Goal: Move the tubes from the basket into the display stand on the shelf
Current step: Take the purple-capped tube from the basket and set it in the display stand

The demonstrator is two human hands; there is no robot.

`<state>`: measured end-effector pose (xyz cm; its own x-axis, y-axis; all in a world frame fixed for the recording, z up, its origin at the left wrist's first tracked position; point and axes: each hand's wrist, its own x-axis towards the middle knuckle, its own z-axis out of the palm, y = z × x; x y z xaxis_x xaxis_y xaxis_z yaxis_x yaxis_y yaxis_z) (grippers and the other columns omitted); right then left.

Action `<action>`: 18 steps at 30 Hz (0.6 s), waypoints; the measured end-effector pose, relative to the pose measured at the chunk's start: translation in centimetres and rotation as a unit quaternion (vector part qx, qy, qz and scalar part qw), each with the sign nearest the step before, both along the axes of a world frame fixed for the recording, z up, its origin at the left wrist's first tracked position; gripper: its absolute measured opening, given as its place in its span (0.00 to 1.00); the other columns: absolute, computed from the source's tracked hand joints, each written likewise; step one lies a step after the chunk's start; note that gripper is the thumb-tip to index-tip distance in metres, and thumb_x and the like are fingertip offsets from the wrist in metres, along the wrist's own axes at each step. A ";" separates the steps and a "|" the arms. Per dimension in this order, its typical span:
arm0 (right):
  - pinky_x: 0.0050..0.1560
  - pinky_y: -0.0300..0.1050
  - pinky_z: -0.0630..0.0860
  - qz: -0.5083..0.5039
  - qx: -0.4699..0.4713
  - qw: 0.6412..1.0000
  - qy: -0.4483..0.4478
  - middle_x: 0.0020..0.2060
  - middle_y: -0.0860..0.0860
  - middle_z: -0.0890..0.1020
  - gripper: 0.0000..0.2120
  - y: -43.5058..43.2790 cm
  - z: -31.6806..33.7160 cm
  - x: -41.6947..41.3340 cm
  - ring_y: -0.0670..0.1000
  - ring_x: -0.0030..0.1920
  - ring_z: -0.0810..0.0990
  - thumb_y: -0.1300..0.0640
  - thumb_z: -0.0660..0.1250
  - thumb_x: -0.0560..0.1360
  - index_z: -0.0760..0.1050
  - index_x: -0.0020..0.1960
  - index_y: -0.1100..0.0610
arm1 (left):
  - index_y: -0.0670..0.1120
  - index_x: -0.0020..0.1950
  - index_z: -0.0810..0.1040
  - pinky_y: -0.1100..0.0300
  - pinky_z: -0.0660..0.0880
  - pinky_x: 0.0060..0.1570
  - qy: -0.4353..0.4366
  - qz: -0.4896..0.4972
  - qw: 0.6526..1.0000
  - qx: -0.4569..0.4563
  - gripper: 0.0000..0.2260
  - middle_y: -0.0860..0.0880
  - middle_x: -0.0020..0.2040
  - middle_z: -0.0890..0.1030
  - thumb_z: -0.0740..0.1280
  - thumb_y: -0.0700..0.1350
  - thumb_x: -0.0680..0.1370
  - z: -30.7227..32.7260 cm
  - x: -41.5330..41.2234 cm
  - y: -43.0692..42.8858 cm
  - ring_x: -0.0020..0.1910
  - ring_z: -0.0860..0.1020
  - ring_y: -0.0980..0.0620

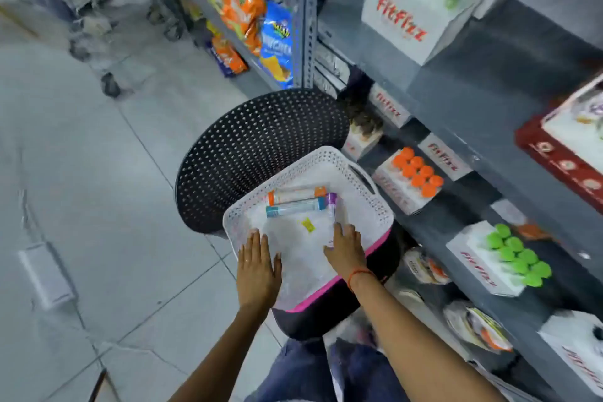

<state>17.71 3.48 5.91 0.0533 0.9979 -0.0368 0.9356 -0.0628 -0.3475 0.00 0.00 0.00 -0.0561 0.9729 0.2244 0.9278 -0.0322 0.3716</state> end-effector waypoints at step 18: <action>0.52 0.51 0.78 0.077 -0.230 0.969 0.054 0.55 0.64 0.78 0.13 -3.5 -13.2 -19.8 0.64 0.54 0.79 0.58 0.68 0.74 0.76 0.53 0.67 | 0.39 0.69 0.70 0.48 0.45 0.73 0.119 0.186 0.940 -0.259 0.28 0.39 0.71 0.69 0.47 0.54 0.79 -14.1 -17.1 -13.9 0.71 0.66 0.41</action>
